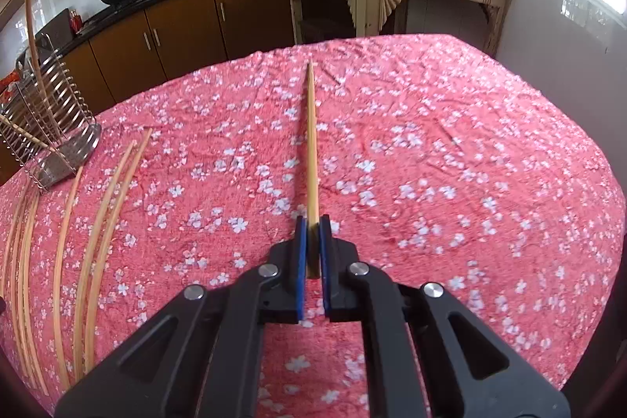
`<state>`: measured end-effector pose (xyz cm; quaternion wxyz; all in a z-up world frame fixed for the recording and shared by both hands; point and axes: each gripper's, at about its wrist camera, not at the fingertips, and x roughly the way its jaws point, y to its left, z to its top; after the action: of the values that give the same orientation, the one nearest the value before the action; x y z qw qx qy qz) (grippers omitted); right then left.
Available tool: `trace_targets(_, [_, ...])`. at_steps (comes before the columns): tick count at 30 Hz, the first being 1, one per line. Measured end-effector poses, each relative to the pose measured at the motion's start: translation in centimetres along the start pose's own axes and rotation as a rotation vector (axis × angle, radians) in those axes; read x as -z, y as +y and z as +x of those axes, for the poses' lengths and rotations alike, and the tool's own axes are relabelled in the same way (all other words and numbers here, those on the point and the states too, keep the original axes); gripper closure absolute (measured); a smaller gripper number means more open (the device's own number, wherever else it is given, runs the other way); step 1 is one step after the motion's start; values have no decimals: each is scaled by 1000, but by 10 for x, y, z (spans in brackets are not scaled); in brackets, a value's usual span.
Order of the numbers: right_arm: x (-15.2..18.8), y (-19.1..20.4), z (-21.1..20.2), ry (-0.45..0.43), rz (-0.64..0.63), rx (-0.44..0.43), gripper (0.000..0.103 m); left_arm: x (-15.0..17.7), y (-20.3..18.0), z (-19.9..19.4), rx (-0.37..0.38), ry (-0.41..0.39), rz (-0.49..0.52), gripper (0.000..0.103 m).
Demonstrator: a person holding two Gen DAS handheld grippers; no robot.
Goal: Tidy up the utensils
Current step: 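Grasp another chopstick with the right tool while the left tool grasps one too, then lift both chopsticks and carry them above the wire holder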
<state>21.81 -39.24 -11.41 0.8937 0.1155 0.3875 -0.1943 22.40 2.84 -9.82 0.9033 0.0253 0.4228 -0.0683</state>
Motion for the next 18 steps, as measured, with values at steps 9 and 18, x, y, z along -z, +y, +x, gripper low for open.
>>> trace_targets(9, [-10, -8, -48, -165, -7, 9, 96, -2, 6, -42, 42, -147, 6, 96])
trace_targets(18, [-27, -6, -84, -311, -11, -11, 96, -16, 7, -75, 33, -321, -26, 96])
